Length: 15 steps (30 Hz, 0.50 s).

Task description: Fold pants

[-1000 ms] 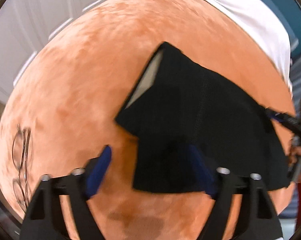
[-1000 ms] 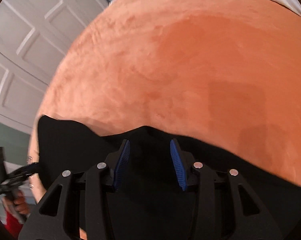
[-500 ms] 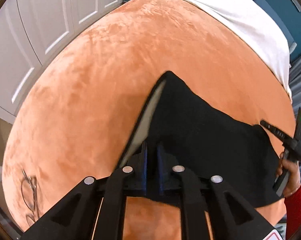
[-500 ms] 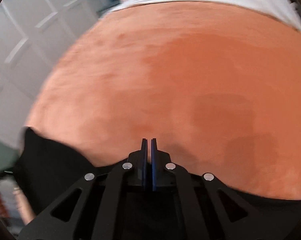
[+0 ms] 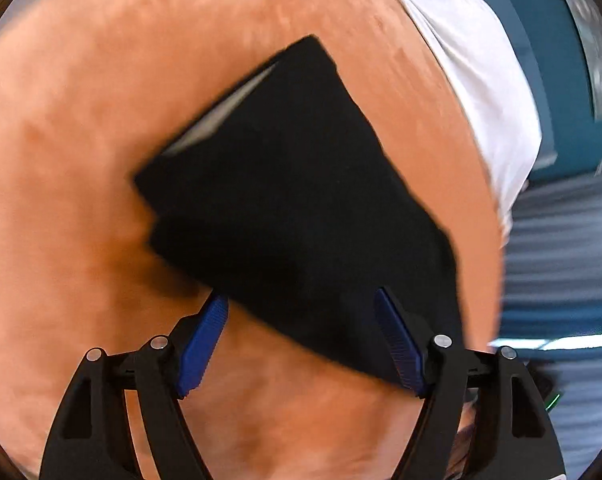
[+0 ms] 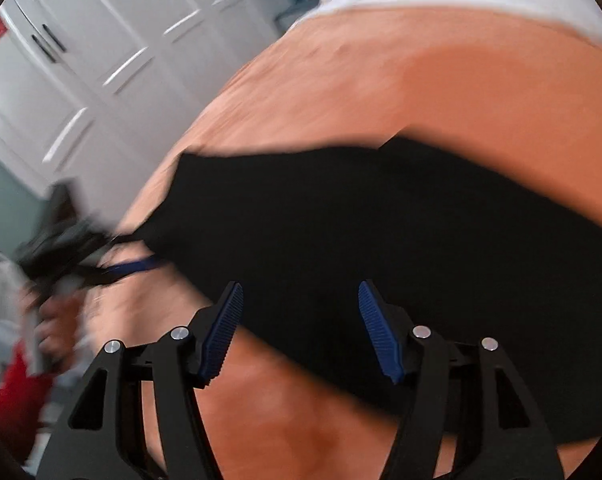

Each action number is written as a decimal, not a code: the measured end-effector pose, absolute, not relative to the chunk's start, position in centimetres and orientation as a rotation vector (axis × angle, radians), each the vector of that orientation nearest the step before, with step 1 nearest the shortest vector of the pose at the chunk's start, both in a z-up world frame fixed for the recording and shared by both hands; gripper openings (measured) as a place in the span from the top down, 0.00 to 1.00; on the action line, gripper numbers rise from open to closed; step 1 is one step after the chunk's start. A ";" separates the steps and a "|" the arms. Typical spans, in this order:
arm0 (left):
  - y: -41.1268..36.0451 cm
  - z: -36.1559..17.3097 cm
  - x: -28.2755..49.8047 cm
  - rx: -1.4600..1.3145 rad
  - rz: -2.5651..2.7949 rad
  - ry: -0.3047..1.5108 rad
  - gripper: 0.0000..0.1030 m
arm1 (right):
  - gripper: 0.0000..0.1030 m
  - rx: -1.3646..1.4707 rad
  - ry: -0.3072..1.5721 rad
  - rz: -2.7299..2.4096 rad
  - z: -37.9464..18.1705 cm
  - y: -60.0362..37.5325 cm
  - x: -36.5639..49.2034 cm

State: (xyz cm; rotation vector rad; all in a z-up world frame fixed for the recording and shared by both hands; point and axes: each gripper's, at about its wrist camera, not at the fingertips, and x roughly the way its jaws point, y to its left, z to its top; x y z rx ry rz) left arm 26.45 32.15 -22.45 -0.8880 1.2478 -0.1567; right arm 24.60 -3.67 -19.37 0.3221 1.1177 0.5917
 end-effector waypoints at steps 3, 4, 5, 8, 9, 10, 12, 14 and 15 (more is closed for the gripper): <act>32.8 -22.4 27.3 -0.966 -0.129 1.235 0.67 | 0.42 0.508 1.181 0.610 -21.2 -1.3 24.8; 33.0 -22.1 27.6 -0.957 -0.121 1.257 0.78 | 0.42 0.571 1.204 0.604 -21.9 -1.1 25.1; 33.0 -21.9 27.9 -0.950 -0.130 1.263 0.87 | 0.42 0.640 1.227 0.585 -22.6 -1.0 25.5; 32.8 -19.8 29.2 -0.850 -0.176 1.253 0.94 | 0.42 0.815 1.283 0.561 -24.4 -0.6 26.4; 32.6 -18.5 29.6 -0.783 -0.192 1.230 0.95 | 0.42 0.896 1.293 0.563 -24.8 -0.8 26.5; 32.3 -17.4 29.8 -0.726 -0.215 1.202 0.95 | 0.42 0.947 1.290 0.570 -25.0 -0.8 26.4; 31.8 -15.6 29.2 -0.603 -0.263 1.108 0.93 | 0.43 0.971 1.242 0.614 -24.0 -1.5 25.7; 31.3 -17.4 29.4 -0.434 -0.208 1.127 0.91 | 0.42 0.881 1.234 0.590 -23.6 -1.8 24.6; 31.2 -19.9 29.5 -0.379 -0.164 1.207 0.91 | 0.42 0.867 1.250 0.573 -23.9 -1.9 24.2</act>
